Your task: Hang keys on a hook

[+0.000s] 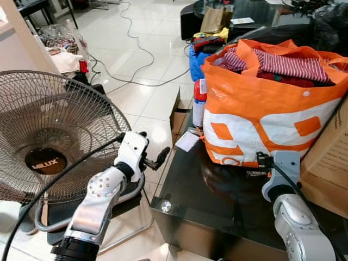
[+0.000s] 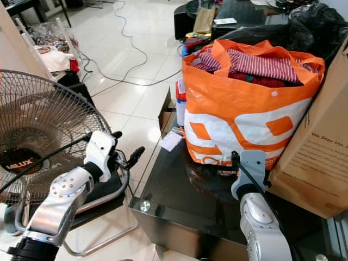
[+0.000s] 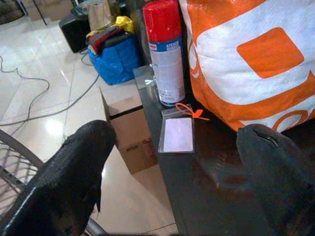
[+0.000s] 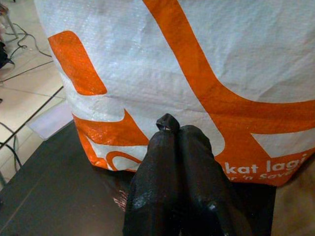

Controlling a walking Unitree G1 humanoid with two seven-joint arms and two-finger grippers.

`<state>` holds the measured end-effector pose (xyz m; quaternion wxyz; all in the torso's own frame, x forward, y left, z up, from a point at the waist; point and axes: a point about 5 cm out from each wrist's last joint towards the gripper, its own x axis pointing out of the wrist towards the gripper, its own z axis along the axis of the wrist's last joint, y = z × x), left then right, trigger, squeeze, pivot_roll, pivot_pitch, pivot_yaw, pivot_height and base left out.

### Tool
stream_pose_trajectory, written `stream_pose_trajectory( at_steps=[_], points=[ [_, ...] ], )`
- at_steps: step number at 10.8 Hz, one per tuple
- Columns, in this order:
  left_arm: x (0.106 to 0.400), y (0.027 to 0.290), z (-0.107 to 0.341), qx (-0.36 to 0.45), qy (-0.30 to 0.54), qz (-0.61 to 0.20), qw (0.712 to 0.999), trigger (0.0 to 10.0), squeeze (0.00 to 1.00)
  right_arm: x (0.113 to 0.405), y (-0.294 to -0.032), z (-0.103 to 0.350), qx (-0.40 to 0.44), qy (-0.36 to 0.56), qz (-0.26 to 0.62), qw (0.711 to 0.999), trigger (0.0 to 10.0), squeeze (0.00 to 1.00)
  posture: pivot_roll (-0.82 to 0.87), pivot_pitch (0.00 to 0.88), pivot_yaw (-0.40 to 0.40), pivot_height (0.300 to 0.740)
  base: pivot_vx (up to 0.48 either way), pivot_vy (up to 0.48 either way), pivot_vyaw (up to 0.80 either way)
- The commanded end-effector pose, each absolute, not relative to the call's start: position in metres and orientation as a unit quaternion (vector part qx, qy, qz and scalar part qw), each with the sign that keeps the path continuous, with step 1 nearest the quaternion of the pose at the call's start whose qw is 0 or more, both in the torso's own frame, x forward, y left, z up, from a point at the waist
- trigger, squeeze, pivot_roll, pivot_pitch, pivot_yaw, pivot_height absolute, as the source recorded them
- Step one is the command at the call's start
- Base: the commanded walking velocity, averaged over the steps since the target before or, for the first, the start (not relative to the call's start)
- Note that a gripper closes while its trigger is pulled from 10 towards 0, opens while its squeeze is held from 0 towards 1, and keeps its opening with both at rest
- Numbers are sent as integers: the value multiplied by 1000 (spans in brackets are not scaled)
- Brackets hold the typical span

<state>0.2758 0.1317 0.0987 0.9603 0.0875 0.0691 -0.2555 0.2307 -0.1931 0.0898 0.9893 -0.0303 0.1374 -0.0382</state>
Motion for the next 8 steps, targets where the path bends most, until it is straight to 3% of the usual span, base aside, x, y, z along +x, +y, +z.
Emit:
stream_pose_trajectory(
  at_steps=[1, 8],
  points=[
    [280, 130, 102, 96, 62, -255, 960, 10000, 0, 234, -194, 94, -34, 134, -38, 990, 10000, 0, -135, 0, 74, 740, 0, 0, 0],
    [285, 124, 104, 91, 57, -265, 958, 10000, 0, 238, -199, 101, -45, 124, -50, 990, 10000, 0, -171, 0, 115, 740, -279, 0, 0]
  ],
)
